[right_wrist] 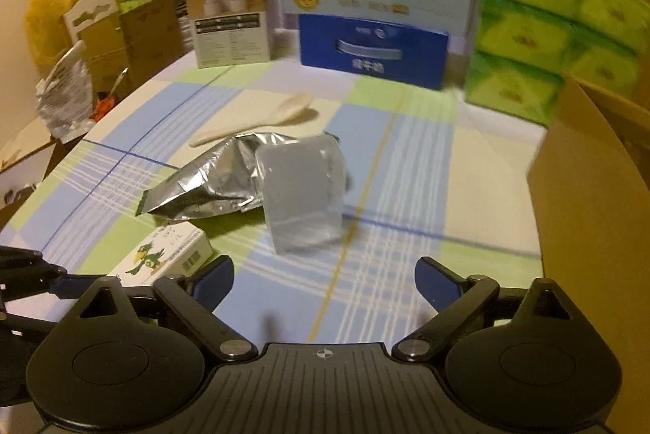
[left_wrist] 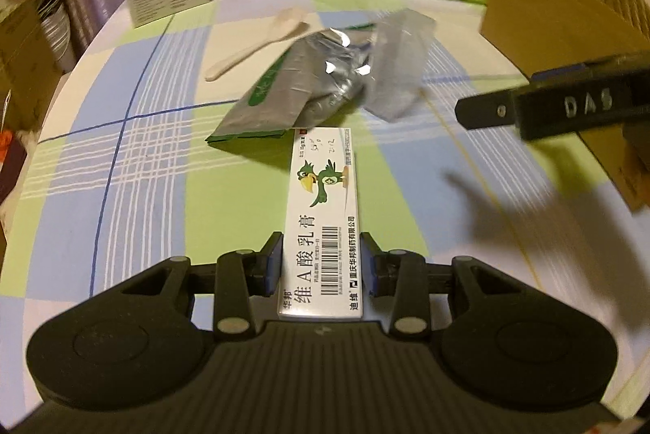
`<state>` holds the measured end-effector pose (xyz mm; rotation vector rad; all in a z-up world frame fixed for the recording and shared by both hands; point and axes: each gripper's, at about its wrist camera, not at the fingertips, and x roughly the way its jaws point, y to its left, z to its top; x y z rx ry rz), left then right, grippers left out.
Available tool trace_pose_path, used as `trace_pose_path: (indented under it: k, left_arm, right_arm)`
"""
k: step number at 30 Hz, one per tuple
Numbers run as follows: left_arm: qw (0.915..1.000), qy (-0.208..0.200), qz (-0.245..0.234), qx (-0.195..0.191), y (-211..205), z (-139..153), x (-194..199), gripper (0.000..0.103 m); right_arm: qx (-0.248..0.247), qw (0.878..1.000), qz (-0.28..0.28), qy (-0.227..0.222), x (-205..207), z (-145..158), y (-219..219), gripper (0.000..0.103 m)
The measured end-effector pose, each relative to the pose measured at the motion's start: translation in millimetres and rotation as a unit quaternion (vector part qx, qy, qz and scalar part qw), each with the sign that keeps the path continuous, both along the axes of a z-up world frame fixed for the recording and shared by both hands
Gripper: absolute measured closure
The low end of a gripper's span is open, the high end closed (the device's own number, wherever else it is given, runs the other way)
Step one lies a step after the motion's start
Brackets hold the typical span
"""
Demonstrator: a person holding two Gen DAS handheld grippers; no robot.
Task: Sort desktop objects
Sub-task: 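Grasp the clear plastic container with the right tool while the left tool holds the ointment box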
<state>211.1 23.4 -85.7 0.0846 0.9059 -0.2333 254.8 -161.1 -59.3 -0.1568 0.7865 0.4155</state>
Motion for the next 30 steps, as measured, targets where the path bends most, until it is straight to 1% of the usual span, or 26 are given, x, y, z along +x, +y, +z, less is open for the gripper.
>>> trace_pose_path:
  k: [8, 11, 14, 17, 18, 20, 22, 23, 24, 27, 30]
  left_arm:
    - [0.9994, -0.012, 0.032, -0.013, 3.5, -2.6, 18.7, 0.070]
    - [0.9990, -0.013, 0.038, -0.017, 6.8, -3.1, 26.4, 0.070]
    - [0.9986, -0.012, 0.044, -0.025, 8.2, -5.0, 32.9, 0.070]
    - [0.9985, -0.015, 0.046, -0.025, 6.9, -6.6, 37.2, 0.070]
    - [0.9985, -0.015, 0.046, -0.025, 6.5, -6.7, 38.5, 0.070]
    - [0.9984, -0.016, 0.047, -0.026, 6.6, -7.0, 39.4, 0.070]
    - [0.9985, -0.016, 0.046, -0.026, 6.6, -7.1, 39.7, 0.070]
    - [0.9984, -0.016, 0.047, -0.027, 6.5, -7.0, 39.7, 0.070]
    - [0.9984, -0.016, 0.047, -0.027, 6.8, -6.9, 39.4, 0.070]
    - [0.9984, -0.017, 0.047, -0.027, 6.8, -7.0, 39.2, 0.070]
    - [0.9982, -0.018, 0.050, -0.027, 6.2, -7.3, 38.3, 0.070]
  right_arm:
    - [0.010, 1.000, 0.025, -0.011, 25.3, -14.6, 4.3, 0.011]
    - [0.011, 0.999, 0.034, -0.018, 31.9, -18.7, 7.1, 0.011]
    - [0.023, 0.999, 0.042, -0.025, 36.0, -19.6, 9.4, 0.011]
    - [0.024, 0.998, 0.051, -0.036, 39.6, -20.3, 14.6, 0.012]
    - [0.021, 0.998, 0.053, -0.036, 41.2, -21.5, 16.7, 0.013]
    - [0.018, 0.998, 0.055, -0.032, 44.3, -23.7, 20.2, 0.021]
    - [0.015, 0.998, 0.056, -0.028, 46.5, -25.0, 22.0, 0.036]
    - [0.012, 0.998, 0.055, -0.029, 46.2, -25.2, 22.6, 0.040]
    - [0.009, 0.998, 0.055, -0.029, 45.7, -25.2, 23.1, 0.048]
    - [-0.005, 0.998, 0.051, -0.029, 41.6, -22.7, 24.6, 0.050]
    - [-0.016, 0.998, 0.049, -0.020, 31.4, -16.8, 25.8, 0.050]
